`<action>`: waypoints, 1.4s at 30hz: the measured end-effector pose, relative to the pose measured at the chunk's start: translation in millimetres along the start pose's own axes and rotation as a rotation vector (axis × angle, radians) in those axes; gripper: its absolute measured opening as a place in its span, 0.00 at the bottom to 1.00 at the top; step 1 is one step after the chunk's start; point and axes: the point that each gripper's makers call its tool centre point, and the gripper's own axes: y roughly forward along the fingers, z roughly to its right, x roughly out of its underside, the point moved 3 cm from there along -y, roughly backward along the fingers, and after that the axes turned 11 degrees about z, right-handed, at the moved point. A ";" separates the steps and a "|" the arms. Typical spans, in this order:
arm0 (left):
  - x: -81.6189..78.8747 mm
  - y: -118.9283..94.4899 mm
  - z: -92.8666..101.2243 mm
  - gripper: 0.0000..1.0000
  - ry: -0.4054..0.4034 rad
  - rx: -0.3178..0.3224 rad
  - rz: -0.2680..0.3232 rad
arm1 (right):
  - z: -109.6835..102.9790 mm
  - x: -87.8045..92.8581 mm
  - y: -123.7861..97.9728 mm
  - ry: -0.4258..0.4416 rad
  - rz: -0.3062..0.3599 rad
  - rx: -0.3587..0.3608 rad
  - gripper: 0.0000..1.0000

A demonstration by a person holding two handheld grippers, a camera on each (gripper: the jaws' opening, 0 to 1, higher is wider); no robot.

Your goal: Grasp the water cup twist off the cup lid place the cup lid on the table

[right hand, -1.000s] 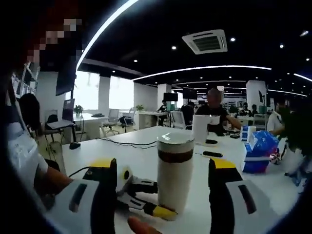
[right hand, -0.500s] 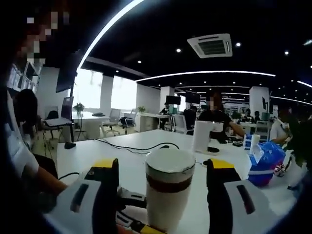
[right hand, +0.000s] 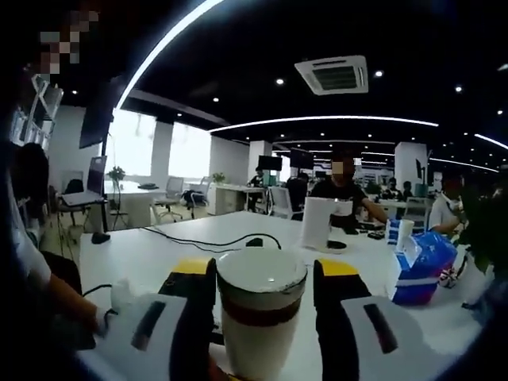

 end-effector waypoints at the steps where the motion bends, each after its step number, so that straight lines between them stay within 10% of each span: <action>1: 0.0 -0.1 0.0 0.48 0.000 0.000 0.000 | -1.5 -1.3 0.4 -0.013 0.003 -0.005 0.51; 13: -0.7 0.3 2.3 0.48 -0.001 0.000 -0.001 | -3.3 -0.7 1.7 -0.023 -0.037 -0.054 0.46; 42: -1.1 -0.1 0.5 0.48 0.000 0.005 -0.001 | -0.3 -0.2 7.2 -0.012 -0.282 -0.639 0.45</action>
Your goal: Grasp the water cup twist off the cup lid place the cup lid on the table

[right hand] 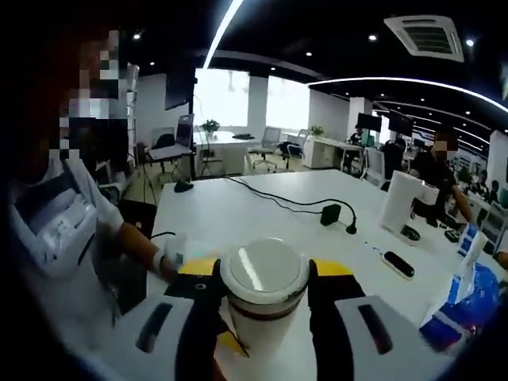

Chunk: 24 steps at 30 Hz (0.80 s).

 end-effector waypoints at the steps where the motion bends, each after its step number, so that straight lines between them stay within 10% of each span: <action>1: -0.1 0.0 0.1 0.48 0.001 0.000 0.000 | -0.2 0.0 -0.4 -0.001 0.006 -0.032 0.45; 14: -0.5 1.0 -0.1 0.48 0.002 0.003 0.001 | -0.9 -0.5 0.2 -0.045 0.017 -0.226 0.45; 24: -0.2 1.6 -0.3 0.48 -0.003 0.001 0.003 | -0.6 1.0 -0.7 -0.065 0.044 -0.161 0.48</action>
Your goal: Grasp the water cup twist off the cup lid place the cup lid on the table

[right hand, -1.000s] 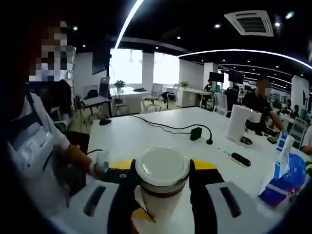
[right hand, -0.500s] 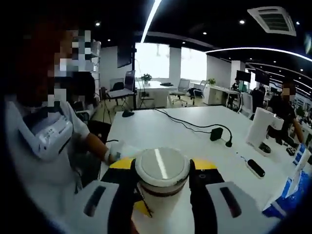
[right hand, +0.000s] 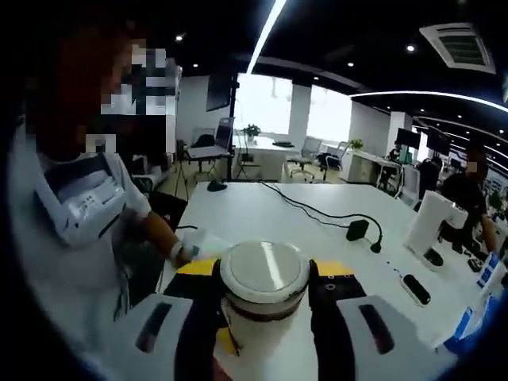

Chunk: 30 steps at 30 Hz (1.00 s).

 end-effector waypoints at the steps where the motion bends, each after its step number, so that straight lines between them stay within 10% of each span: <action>1: 0.1 0.0 0.1 0.48 0.000 0.000 0.000 | 0.3 0.4 -1.9 0.012 -0.005 0.043 0.53; 16: 0.7 -0.1 0.8 0.48 -0.002 -0.003 0.000 | -32.1 -30.2 -49.5 0.056 0.343 0.692 0.78; 30: 0.9 -0.1 1.2 0.48 -0.003 -0.004 -0.001 | -43.0 -9.8 -37.7 0.064 0.295 0.763 0.74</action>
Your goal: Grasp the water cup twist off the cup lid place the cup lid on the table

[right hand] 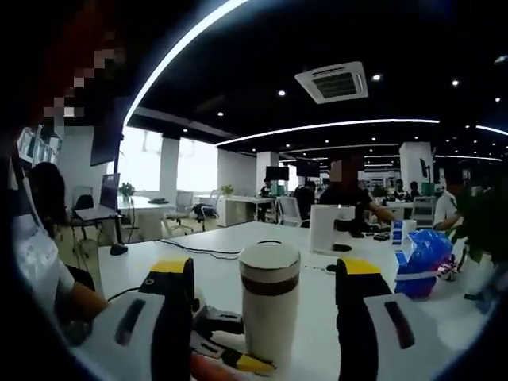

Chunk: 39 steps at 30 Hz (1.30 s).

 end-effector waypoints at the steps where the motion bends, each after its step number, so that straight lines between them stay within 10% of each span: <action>1: 0.0 0.0 0.1 0.48 0.000 0.000 0.000 | -0.6 0.2 0.9 -0.003 -0.001 -0.002 0.74; 39: -0.4 -0.1 4.5 0.48 0.000 0.002 0.001 | 7.0 23.7 45.8 -0.037 -0.041 0.084 0.59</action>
